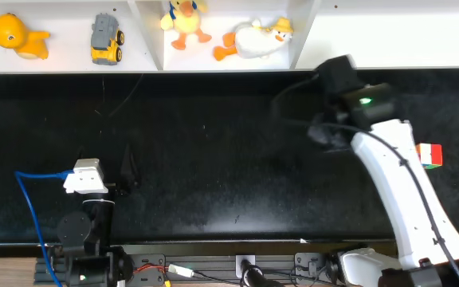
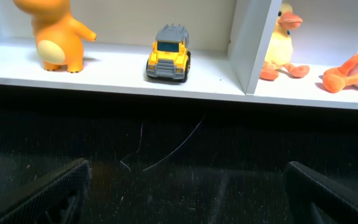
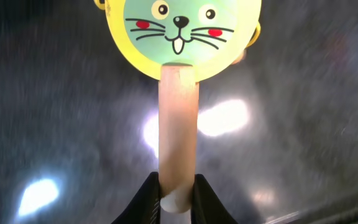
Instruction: Store Toys
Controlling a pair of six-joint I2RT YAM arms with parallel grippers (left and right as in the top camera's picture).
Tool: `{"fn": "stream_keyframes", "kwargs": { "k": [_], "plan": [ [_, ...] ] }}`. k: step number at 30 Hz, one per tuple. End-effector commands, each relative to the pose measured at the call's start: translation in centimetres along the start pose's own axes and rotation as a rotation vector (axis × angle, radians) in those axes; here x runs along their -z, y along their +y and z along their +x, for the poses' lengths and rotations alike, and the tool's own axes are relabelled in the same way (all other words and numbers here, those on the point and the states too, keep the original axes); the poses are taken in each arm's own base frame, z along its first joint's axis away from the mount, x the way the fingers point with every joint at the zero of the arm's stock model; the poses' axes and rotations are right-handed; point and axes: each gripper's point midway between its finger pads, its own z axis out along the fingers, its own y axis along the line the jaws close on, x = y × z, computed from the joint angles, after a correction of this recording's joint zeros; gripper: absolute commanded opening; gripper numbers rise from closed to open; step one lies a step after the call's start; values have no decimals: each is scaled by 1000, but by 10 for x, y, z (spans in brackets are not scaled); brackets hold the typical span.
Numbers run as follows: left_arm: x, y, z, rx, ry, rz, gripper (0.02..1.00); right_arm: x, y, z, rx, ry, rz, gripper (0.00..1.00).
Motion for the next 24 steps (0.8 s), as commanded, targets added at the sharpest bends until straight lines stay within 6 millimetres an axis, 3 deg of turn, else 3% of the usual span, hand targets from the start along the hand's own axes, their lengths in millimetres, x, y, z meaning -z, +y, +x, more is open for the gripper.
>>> {"fn": "stream_keyframes", "kwargs": {
  "k": [1, 5, 11, 17, 24],
  "plan": [
    [0, 2, 0, 11, -9, -9, 998, -5, -25, -31, 59, -79, -6, 45],
    [0, 2, 0, 11, -9, -9, 998, -9, -24, -71, 121, -185, -137, 40],
    [0, 2, 0, 11, -9, -9, 998, -16, -20, -117, 200, -329, -147, 47],
    [0, 2, 0, 11, -9, -9, 998, -43, 1, -135, 264, -338, -194, 47],
    [0, 2, 0, 11, -9, -9, 998, -56, 26, -151, 395, -391, -271, 47]
  ]
}}
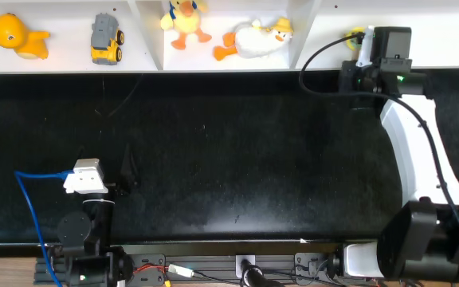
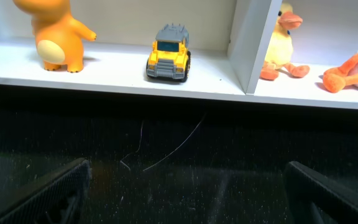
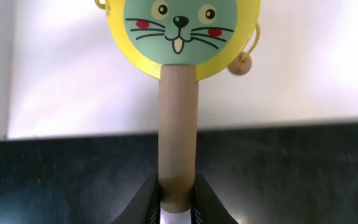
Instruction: Store Toys
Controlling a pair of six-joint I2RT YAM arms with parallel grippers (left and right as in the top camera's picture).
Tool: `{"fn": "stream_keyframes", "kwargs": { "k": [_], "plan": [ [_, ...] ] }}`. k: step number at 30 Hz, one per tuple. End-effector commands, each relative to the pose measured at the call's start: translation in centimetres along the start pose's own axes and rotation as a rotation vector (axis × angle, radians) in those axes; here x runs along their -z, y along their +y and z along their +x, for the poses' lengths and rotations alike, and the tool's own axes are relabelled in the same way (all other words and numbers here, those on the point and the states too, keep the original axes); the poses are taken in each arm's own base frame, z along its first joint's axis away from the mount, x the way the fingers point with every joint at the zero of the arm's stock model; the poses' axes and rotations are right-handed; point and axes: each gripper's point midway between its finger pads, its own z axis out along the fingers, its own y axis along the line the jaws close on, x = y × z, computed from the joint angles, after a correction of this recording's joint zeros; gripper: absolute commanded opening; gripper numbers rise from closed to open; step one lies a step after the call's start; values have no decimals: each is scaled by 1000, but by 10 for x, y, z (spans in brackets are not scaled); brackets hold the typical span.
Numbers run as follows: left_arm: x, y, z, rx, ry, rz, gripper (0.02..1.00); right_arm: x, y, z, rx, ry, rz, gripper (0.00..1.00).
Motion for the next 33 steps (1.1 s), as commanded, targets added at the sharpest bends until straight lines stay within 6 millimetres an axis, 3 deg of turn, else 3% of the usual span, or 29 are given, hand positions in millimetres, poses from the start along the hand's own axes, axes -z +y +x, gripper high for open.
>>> {"fn": "stream_keyframes", "kwargs": {
  "k": [1, 8, 19, 33],
  "plan": [
    [0, 2, 0, 11, -9, -9, 998, -10, 14, -7, 115, -28, -71, 49],
    [0, 2, 0, 11, -9, -9, 998, -22, 20, -23, 232, -98, -98, 47],
    [0, 2, 0, 11, -9, -9, 998, -39, 20, -38, 237, -156, -93, 49],
    [0, 2, 0, 11, -9, -9, 998, -69, 44, -30, 192, -130, -131, 47]
  ]
}}
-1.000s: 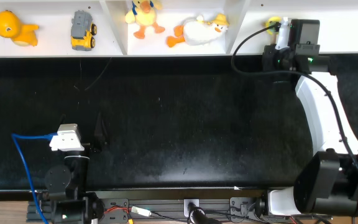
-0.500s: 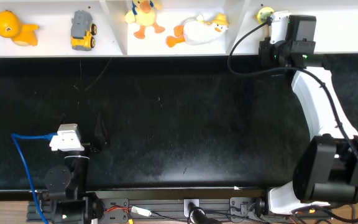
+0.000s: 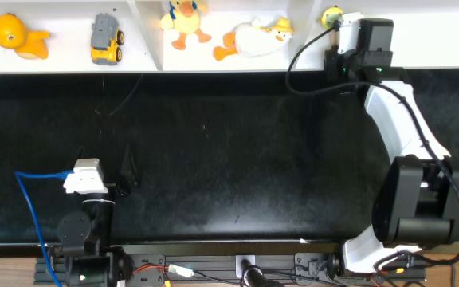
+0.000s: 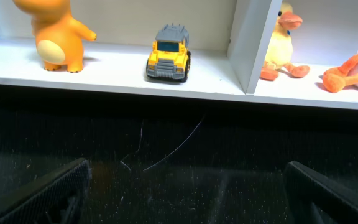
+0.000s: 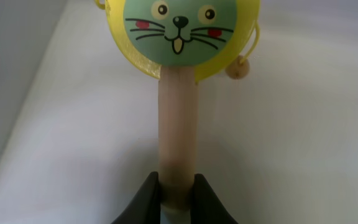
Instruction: Store Toys
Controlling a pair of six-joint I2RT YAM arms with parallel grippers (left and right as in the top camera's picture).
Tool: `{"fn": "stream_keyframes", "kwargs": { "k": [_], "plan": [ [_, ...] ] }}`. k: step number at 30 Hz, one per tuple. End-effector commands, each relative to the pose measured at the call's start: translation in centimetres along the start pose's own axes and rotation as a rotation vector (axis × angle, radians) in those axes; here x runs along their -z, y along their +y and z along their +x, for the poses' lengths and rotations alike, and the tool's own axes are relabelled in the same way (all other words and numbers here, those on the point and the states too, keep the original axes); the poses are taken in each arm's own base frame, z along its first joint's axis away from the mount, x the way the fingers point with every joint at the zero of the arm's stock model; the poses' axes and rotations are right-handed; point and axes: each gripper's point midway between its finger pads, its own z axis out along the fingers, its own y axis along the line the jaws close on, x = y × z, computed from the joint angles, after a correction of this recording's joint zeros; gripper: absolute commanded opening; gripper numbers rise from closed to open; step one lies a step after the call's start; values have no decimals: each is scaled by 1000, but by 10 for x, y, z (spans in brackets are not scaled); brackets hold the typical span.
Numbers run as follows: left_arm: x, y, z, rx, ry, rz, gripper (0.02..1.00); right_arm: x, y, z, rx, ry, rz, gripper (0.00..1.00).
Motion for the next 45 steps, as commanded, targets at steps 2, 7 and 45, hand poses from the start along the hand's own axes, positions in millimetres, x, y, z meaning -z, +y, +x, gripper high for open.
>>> {"fn": "stream_keyframes", "kwargs": {
  "k": [2, 7, 45],
  "plan": [
    [0, 2, 0, 11, -9, -9, 998, -11, 17, 1, -19, 3, -36, 47],
    [0, 2, 0, 11, -9, -9, 998, -11, 15, 1, -100, 6, -8, 454],
    [0, 2, 0, 11, -9, -9, 998, 225, -86, 136, -1245, 271, 490, 996]
  ]
}}
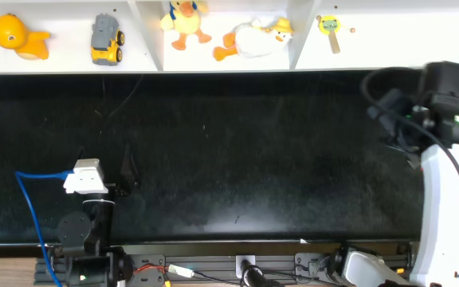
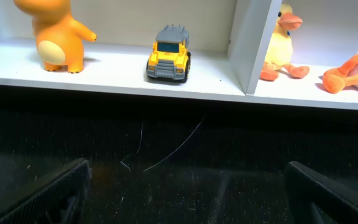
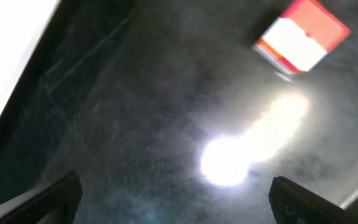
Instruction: Store Toys
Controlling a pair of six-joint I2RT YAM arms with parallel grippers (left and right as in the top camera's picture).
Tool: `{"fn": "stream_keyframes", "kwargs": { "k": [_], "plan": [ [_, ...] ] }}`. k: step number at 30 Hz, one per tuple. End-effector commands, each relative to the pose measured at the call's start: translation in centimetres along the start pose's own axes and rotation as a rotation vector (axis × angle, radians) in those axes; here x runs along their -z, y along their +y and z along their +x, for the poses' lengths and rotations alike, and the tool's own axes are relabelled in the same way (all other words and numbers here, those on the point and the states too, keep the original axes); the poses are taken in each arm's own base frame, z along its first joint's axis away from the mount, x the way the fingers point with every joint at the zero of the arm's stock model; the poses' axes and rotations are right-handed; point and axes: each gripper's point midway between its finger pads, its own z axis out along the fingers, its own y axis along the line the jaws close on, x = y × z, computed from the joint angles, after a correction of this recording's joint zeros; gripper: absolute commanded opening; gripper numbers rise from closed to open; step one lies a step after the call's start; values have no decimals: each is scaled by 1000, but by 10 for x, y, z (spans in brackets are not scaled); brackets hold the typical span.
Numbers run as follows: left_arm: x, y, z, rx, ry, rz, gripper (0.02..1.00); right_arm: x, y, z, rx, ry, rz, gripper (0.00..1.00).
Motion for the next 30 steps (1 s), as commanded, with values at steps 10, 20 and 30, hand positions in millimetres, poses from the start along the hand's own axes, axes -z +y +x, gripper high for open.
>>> {"fn": "stream_keyframes", "kwargs": {
  "k": [10, 20, 30],
  "plan": [
    [0, 2, 1, 11, -8, -9, 998, -2, -110, -49, -482, -83, 131, 998],
    [0, 2, 1, 11, -8, -9, 998, -45, -130, -61, -565, -91, 154, 998],
    [0, 2, 1, 11, -8, -9, 998, -89, -134, -67, -577, -27, 197, 998]
  ]
}}
